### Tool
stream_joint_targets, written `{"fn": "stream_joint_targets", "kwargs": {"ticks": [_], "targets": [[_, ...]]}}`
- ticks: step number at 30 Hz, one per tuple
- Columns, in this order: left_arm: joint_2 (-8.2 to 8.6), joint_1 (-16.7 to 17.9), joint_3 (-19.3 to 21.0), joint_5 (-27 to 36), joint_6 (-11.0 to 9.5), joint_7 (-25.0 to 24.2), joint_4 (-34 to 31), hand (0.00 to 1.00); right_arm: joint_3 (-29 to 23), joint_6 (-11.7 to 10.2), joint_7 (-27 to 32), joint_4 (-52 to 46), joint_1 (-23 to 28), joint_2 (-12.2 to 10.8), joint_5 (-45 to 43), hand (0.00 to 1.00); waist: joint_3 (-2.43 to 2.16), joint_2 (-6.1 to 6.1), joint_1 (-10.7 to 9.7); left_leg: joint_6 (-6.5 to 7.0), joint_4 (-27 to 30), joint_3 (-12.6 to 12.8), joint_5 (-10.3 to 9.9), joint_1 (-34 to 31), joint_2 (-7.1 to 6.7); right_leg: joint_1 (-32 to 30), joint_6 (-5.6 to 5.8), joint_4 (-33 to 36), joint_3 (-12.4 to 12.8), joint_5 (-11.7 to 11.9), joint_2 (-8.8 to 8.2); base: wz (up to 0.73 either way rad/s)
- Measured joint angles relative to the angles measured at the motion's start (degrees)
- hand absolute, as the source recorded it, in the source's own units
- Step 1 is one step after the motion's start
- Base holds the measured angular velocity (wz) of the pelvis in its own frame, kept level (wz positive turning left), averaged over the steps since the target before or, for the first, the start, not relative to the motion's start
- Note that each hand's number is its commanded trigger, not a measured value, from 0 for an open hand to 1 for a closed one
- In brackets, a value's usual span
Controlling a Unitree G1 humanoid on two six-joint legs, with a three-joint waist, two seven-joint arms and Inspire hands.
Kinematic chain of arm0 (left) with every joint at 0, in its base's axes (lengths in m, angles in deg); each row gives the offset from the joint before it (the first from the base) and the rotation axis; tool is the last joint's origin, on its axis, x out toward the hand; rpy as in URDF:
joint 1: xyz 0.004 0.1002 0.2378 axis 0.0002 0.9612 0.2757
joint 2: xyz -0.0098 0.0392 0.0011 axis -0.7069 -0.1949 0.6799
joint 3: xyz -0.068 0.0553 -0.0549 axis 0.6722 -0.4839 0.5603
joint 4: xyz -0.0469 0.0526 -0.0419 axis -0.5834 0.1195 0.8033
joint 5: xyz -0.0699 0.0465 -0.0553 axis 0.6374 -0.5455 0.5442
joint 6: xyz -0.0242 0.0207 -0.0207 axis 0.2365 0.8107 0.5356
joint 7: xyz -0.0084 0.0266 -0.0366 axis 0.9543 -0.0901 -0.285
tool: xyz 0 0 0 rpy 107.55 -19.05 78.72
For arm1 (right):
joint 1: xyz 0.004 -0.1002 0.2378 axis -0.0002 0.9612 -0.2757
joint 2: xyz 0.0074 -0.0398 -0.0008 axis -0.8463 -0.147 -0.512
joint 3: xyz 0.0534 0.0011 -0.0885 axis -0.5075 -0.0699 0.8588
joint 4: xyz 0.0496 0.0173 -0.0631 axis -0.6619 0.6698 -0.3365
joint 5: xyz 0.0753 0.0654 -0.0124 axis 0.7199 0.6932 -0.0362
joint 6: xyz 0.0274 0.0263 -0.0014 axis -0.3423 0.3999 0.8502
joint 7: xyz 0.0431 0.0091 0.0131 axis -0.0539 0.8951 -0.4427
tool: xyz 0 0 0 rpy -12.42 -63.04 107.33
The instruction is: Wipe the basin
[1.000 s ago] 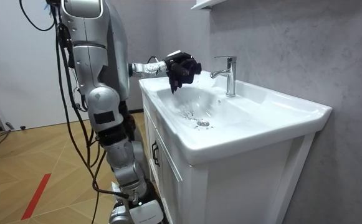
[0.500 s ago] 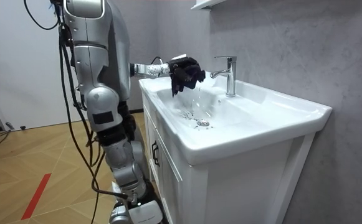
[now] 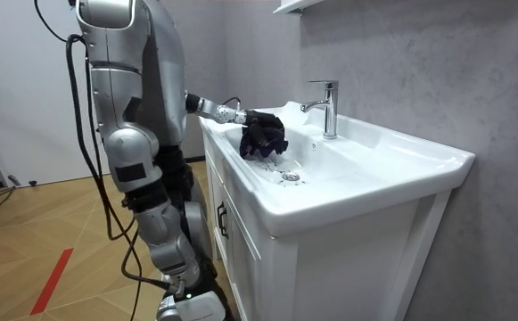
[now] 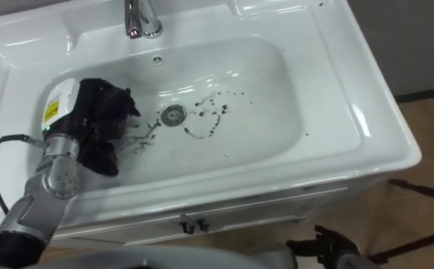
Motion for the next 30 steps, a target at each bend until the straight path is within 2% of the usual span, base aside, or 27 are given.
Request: {"fn": "stream_joint_targets", "kwargs": {"ticks": [7,11,19,25,27,28,30], "targets": [[-0.31,-2.05,0.01,0.0,0.08,-1.66,1.78,1.0,-1.01,-0.04,1.15,-0.11,0.6,0.71,-0.58,0.0,0.06,0.97,-0.5,0.0,-0.16,0.19,0.01,0.79,0.07,0.55,0.0,0.0,0.15,0.0,0.03,-0.01],[-0.31,-2.36,0.01,-0.06,-0.18,-1.72,3.96,1.0,-2.21,-0.14,2.43,-0.14,1.56,1.37,-3.99,0.0,0.04,1.4,-0.81,-0.05,-0.45,0.26,0.06,0.78,0.06,0.14,0.0,0.03,0.22,-0.01,0.04,0.0],[-0.3,-4.58,0.01,0.0,-0.63,-1.7,8.82,1.0,-2.23,-0.19,4.7,-0.14,1.25,1.41,-5.27,0.0,0.51,0.5,-0.95,-0.09,-0.7,0.87,0.47,0.58,0.04,-0.53,-0.03,-0.04,1.05,-0.08,0.0,-0.04],[-0.31,-5.16,0.01,-0.01,-0.99,-1.72,15.18,1.0,-2.33,-0.19,5.21,-0.29,1.15,1.41,-5.4,0.0,0.08,-0.45,-1.48,-0.09,-0.76,1.34,0.47,-0.05,0.13,-1.04,-0.04,-0.01,1.38,-0.07,0.0,-0.04],[-0.28,-5.01,0.03,-0.06,-1.11,-1.71,16.47,1.0,-3.89,-0.19,5.53,-0.71,1.26,1.45,-4.97,0.0,0.01,-0.61,-1.43,-0.09,-0.64,1.36,0.47,-0.52,0.21,-1.41,-0.06,0.23,1.3,-0.04,0.03,0.0],[-0.28,-5.03,0.04,-0.07,-1.2,-1.71,16.43,1.0,-4.54,-0.19,5.66,-0.71,1.31,1.47,-4.92,0.0,-0.03,-0.58,-1.5,-0.09,-0.61,1.36,0.47,-0.56,0.24,-1.48,-0.06,0.33,1.3,-0.04,0.04,0.0],[-0.23,-5.05,0.05,-0.07,-1.38,-1.7,17.28,1.0,-5.45,-0.12,6.47,-0.73,1.22,1.51,-4.67,0.0,-0.43,0.0,-1.38,-0.08,-0.65,1.57,0.47,-0.51,0.38,-1.96,-0.06,1.13,1.36,-0.04,0.05,-0.05]]}}
